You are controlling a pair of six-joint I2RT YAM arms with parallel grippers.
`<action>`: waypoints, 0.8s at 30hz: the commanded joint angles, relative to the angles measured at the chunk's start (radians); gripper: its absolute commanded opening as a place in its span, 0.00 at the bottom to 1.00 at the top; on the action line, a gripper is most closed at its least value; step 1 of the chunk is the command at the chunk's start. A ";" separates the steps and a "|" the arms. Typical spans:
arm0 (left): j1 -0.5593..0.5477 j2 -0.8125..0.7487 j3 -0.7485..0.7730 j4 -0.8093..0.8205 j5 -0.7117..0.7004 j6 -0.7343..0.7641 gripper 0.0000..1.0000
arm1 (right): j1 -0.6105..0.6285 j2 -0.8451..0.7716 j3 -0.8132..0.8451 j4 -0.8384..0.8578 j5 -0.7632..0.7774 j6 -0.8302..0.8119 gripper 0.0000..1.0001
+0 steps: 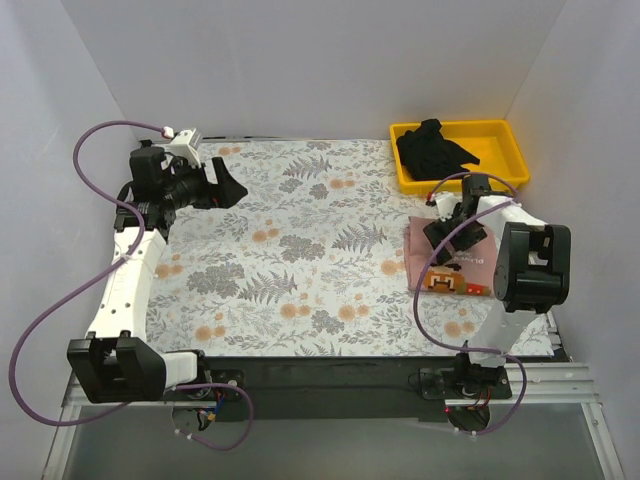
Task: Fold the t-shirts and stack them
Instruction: Neatly place the folded tshirt to the corner
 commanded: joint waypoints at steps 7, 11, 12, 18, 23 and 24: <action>0.005 0.004 0.042 -0.016 0.019 0.033 0.85 | -0.184 0.266 0.199 -0.036 0.177 -0.287 0.98; 0.003 0.011 0.040 -0.022 0.019 0.035 0.85 | -0.210 0.329 0.298 -0.042 0.192 -0.321 0.98; 0.003 0.014 0.042 -0.022 0.020 0.036 0.85 | -0.212 0.348 0.323 -0.045 0.197 -0.321 0.98; 0.005 0.031 0.054 -0.025 0.023 0.036 0.86 | -0.213 0.376 0.364 -0.058 0.192 -0.305 0.98; 0.003 0.031 0.055 -0.025 0.034 0.035 0.86 | -0.213 0.362 0.364 -0.058 0.195 -0.324 0.98; 0.003 0.031 0.054 -0.025 0.032 0.035 0.86 | -0.213 0.359 0.364 -0.059 0.195 -0.327 0.98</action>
